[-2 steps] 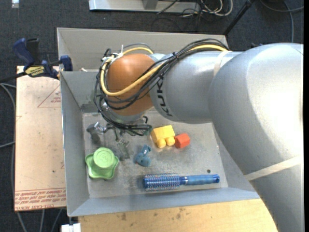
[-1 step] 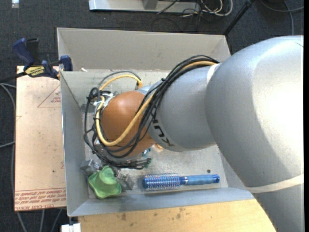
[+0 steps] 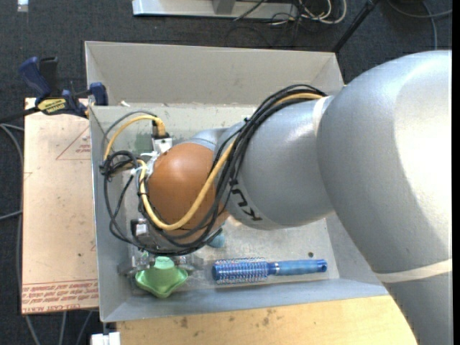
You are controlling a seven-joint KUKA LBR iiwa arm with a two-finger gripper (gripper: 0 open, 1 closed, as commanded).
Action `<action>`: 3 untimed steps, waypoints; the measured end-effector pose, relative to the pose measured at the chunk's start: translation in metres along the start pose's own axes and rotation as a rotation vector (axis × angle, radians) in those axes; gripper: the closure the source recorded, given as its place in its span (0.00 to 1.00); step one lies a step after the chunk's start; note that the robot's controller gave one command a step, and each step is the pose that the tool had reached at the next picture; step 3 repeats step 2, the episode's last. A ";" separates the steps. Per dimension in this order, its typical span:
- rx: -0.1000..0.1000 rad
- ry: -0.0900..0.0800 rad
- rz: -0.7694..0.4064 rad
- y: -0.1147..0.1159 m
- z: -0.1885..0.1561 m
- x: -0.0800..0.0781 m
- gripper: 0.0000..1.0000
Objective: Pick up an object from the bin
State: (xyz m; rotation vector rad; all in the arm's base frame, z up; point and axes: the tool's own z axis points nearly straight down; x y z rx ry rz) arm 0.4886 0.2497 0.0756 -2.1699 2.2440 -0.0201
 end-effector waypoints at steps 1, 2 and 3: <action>0.001 0.000 0.002 -0.001 -0.001 0.000 1.00; -0.012 -0.002 -0.010 -0.052 -0.136 -0.005 1.00; -0.012 -0.002 -0.010 -0.052 -0.136 -0.005 1.00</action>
Offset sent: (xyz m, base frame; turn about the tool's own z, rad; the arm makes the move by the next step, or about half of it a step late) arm 0.0000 0.0000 0.0000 0.0000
